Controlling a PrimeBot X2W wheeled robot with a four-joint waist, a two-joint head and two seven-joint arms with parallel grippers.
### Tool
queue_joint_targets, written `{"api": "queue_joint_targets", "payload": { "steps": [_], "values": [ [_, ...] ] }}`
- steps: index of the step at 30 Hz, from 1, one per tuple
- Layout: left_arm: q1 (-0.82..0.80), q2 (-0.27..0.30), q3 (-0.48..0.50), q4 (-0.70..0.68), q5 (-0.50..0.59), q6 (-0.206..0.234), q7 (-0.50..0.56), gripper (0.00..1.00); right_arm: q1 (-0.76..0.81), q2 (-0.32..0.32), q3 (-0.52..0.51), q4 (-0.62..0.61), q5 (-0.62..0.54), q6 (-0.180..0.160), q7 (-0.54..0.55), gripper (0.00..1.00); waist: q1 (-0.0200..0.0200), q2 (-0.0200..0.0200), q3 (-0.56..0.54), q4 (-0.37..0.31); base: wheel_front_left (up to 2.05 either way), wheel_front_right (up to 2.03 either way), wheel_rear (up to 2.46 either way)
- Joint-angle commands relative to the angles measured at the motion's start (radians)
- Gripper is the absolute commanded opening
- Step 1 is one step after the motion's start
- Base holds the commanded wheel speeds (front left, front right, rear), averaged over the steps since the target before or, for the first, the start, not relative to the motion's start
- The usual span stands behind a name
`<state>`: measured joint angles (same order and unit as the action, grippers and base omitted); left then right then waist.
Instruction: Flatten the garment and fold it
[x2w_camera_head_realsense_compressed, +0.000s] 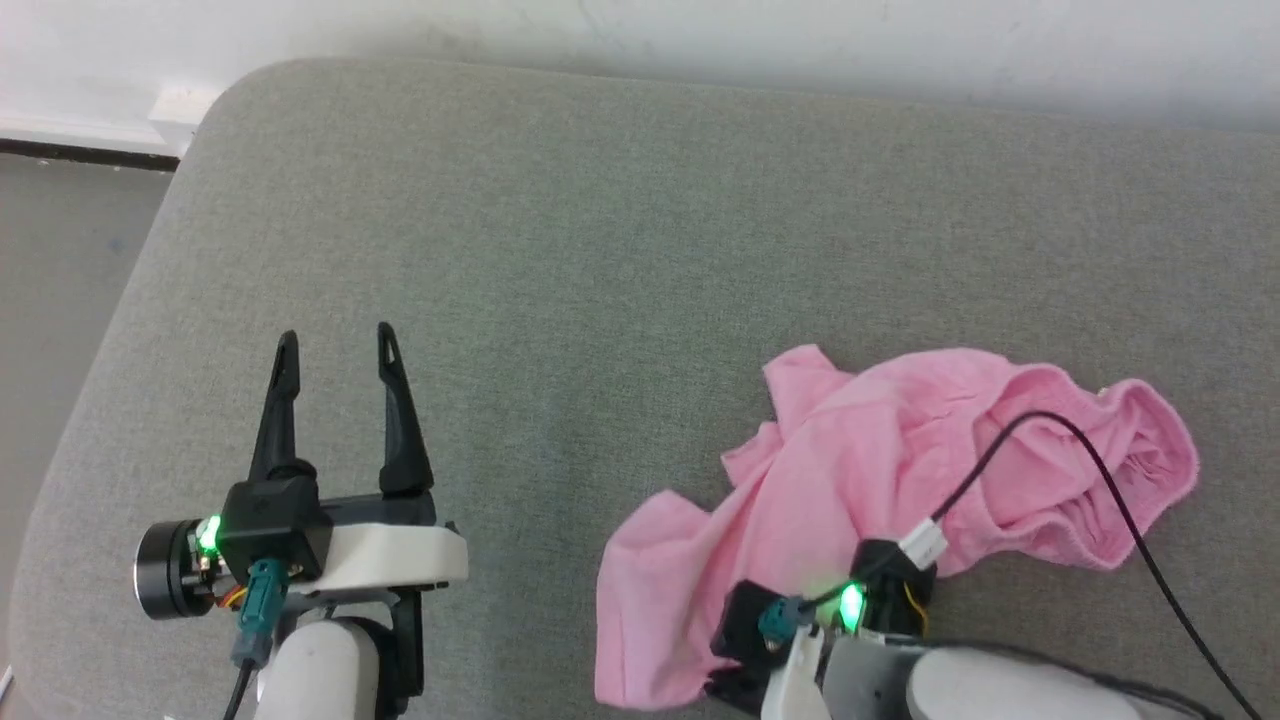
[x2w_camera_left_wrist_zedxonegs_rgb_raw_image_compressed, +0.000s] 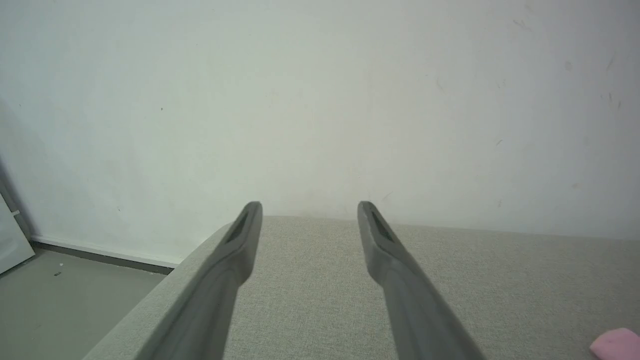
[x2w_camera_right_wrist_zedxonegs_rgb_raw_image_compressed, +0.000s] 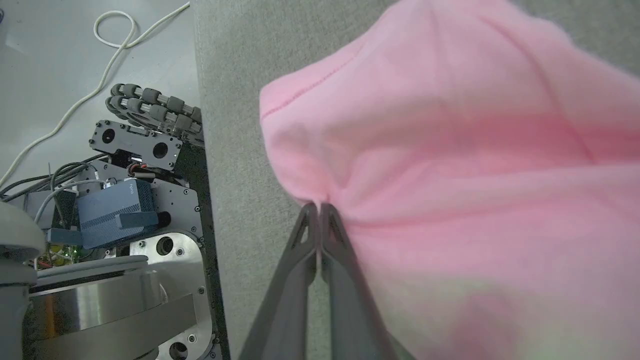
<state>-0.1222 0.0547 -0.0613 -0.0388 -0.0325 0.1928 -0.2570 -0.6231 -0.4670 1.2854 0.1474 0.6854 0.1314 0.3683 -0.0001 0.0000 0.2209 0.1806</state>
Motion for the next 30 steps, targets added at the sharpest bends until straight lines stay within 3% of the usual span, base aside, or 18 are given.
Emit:
{"api": "queue_joint_targets", "payload": {
  "steps": [1,2,8,15,21,24,30],
  "values": [
    [0.016,-0.002,0.008,0.003,0.011,-0.008,-0.005,1.00,0.008,0.002,-0.005,0.001,-0.007,-0.001,-0.014,0.29,0.0001,0.0000,-0.008,-0.007,0.00,0.00,0.00],
    [0.021,0.000,0.013,0.003,0.011,-0.008,-0.005,1.00,0.014,0.001,-0.005,0.001,-0.007,-0.001,-0.039,1.00,0.0001,0.0000,-0.013,-0.014,0.00,0.00,0.00],
    [0.050,0.008,0.029,0.011,0.017,-0.008,-0.005,1.00,-0.006,-0.051,-0.071,-0.022,0.010,-0.001,-0.241,1.00,0.0001,0.0000,-0.056,-0.052,0.00,0.00,0.00],
    [0.076,0.016,0.028,0.009,0.024,-0.012,-0.005,1.00,-0.005,-0.189,-0.323,-0.078,-0.027,-0.001,-0.313,1.00,0.0001,0.0000,-0.083,-0.086,0.00,0.00,0.00],
    [0.078,0.016,0.019,0.008,0.026,-0.013,-0.005,1.00,-0.006,-0.314,-0.470,-0.065,-0.048,-0.001,-0.216,1.00,0.0001,0.0000,-0.085,-0.094,0.00,0.00,0.00],
    [0.074,0.015,0.014,0.008,0.025,-0.014,-0.005,1.00,-0.019,-0.370,-0.468,-0.053,-0.010,-0.001,-0.110,1.00,0.0001,0.0000,-0.078,-0.091,0.00,0.00,0.00],
    [0.060,0.012,0.001,0.003,0.022,-0.016,-0.005,1.00,-0.100,-0.418,-0.440,-0.040,0.041,-0.001,0.030,1.00,0.0001,0.0000,-0.041,-0.072,0.00,0.00,0.00]
  ]
}}
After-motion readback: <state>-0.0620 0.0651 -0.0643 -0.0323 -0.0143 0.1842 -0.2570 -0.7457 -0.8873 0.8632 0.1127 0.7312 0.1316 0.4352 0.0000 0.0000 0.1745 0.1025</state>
